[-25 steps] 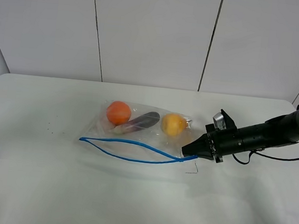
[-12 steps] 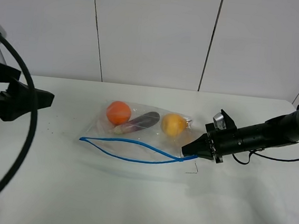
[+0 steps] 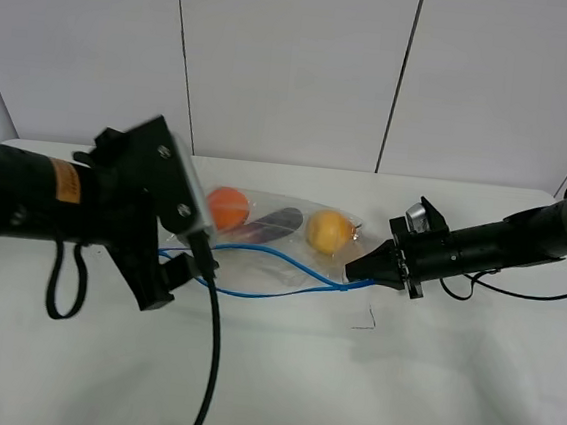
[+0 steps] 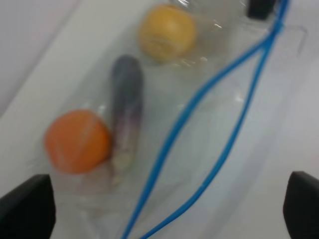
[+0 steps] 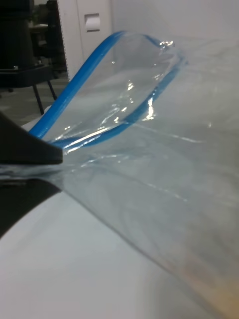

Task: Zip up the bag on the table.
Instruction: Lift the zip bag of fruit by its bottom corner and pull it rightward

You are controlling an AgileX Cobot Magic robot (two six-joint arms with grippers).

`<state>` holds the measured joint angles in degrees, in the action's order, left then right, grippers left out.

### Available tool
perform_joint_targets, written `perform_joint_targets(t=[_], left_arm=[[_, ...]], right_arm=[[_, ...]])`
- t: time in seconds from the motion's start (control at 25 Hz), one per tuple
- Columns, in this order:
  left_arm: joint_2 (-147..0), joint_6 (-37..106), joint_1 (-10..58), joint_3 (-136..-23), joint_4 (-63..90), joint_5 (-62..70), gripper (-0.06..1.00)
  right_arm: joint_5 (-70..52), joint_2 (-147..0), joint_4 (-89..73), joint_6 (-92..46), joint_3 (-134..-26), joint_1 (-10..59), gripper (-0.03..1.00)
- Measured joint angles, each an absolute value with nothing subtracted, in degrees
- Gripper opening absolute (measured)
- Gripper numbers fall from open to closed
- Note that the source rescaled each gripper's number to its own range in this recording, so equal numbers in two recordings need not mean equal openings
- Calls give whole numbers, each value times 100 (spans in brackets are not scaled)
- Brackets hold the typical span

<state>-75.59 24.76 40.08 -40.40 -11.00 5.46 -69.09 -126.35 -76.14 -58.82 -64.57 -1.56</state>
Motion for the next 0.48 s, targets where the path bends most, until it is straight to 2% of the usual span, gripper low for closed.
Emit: perform_joint_targets(t=[0.2,0.48], left_arm=[[-8581,1587,4284,-4450,-2155,456,99],[-9322,1359,4437,-5309,-2699,797,98]], right_arm=[[-6909,-12635,-7585,-5732,-6457,-156,0],[-6902,-12587,-7533,-5459,-6457,-127,0]])
